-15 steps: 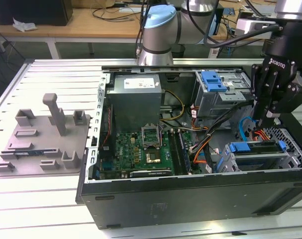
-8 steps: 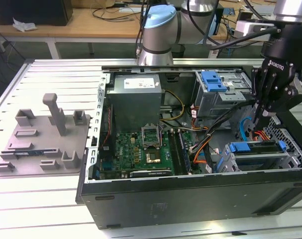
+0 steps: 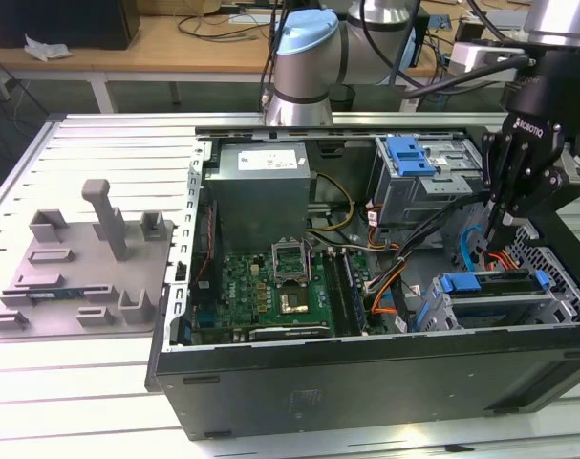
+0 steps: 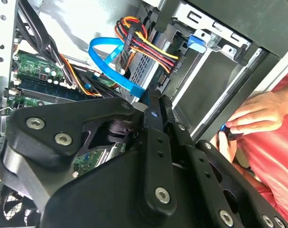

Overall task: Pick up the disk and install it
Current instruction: 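Insert the second disk wire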

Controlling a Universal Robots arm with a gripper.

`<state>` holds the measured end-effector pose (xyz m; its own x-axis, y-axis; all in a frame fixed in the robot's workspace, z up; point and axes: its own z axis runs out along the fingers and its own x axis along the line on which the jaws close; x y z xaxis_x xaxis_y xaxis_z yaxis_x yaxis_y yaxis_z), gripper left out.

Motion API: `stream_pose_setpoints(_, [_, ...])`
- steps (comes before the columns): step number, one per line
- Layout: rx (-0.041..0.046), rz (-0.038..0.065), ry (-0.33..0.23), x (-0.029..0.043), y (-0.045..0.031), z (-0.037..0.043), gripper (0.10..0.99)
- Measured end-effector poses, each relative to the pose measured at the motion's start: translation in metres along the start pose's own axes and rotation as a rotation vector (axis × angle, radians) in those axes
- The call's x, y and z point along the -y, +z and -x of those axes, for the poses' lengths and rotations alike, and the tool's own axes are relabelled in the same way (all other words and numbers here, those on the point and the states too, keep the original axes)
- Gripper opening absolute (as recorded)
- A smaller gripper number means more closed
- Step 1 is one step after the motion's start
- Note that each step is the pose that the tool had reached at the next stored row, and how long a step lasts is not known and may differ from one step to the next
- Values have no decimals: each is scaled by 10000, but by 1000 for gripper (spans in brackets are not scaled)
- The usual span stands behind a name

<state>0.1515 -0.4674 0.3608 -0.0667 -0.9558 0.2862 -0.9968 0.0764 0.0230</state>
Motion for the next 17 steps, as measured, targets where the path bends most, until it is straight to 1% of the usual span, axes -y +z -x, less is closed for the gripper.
stream_pose_setpoints(3, [25, 3, 4, -1, 3, -12, 161])
stream_pose_setpoints(6, [91, -5, 5, -3, 6, -25, 161])
stream_pose_setpoints(7, [130, -10, 7, -4, 9, -32, 161])
stream_pose_setpoints(8, [180, -16, 7, -5, 11, -39, 161])
stream_pose_setpoints(9, [263, -30, 10, -5, 15, -53, 161])
stream_pose_setpoints(10, [326, -42, 11, -5, 19, -66, 161])
stream_pose_setpoints(11, [371, -52, 13, -6, 22, -76, 161])
stream_pose_setpoints(12, [481, -74, 17, -6, 30, -102, 161])
stream_pose_setpoints(14, [628, -98, 20, -6, 44, -147, 161])
stream_pose_setpoints(16, [727, -117, 24, -6, 52, -175, 161])
stream_pose_setpoints(17, [806, -135, 27, -6, 58, -194, 161])
